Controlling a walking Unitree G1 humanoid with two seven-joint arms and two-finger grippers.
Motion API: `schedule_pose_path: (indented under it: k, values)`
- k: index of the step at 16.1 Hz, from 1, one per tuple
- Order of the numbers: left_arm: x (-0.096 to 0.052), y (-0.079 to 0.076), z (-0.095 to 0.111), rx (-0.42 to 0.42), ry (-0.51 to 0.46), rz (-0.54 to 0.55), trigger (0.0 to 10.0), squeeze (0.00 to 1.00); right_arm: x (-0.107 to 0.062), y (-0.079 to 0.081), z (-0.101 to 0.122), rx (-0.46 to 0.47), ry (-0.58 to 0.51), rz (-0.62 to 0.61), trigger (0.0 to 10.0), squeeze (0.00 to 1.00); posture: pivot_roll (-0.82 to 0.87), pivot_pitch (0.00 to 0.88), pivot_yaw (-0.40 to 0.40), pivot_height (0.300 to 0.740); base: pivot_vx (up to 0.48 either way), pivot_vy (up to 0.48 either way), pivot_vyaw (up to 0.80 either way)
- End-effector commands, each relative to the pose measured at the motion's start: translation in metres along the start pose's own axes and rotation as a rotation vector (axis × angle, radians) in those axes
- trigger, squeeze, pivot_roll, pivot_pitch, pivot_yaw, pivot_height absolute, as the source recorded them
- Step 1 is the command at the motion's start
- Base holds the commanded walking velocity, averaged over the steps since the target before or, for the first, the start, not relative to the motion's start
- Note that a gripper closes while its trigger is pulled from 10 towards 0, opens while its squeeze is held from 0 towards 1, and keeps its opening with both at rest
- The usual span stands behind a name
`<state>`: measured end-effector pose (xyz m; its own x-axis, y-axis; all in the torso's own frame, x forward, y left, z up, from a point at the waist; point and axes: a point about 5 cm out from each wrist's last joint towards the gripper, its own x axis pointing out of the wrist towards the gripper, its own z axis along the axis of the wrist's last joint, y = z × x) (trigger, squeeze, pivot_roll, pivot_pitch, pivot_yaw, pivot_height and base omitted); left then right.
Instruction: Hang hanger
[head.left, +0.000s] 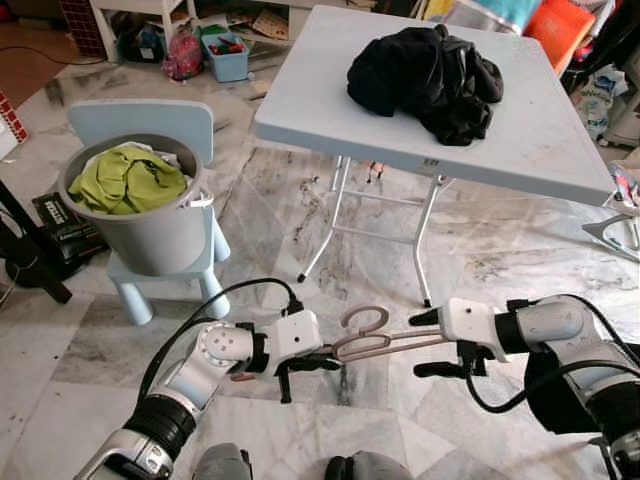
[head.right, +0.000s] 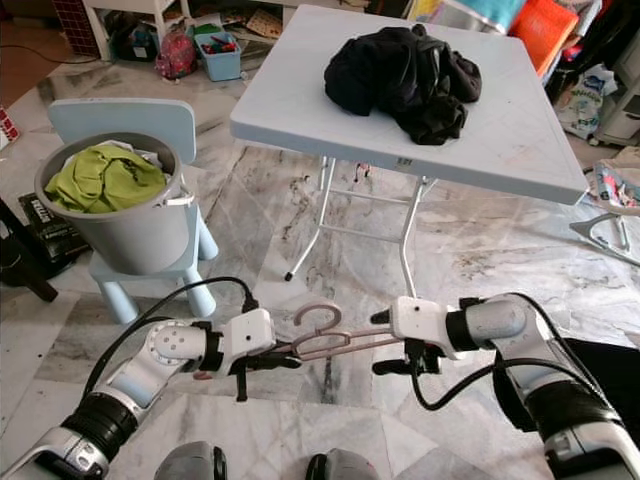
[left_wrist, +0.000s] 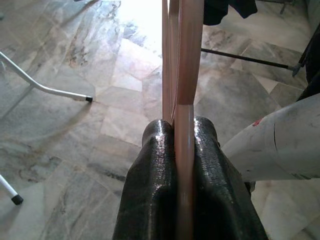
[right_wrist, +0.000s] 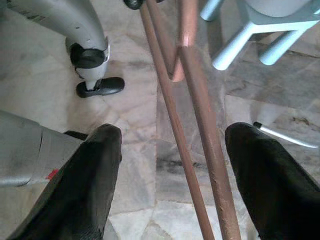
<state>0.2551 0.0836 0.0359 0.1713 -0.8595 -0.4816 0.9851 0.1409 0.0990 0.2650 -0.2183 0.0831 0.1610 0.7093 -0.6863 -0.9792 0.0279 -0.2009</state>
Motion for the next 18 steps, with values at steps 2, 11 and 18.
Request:
schedule_pose_path:
  k: [2,11,18]
  values:
    - [0.006,-0.001,0.004,0.045,0.007,-0.019,10.0,0.00,-0.002,-0.005,0.006,-0.067,0.035,0.039,0.0,0.00,-0.06,0.021,-0.100,0.740,0.000,0.000,0.00]
    - [0.012,-0.003,0.004,0.072,0.017,-0.037,10.0,0.00,0.001,-0.014,0.008,-0.167,0.133,0.118,0.0,0.00,-0.06,0.021,-0.109,0.740,0.000,0.000,0.00]
    - [0.012,-0.001,0.004,0.082,0.022,-0.032,10.0,0.00,0.006,-0.013,0.001,-0.250,0.211,0.119,0.0,0.00,-0.05,0.021,-0.106,0.740,0.000,0.000,0.00]
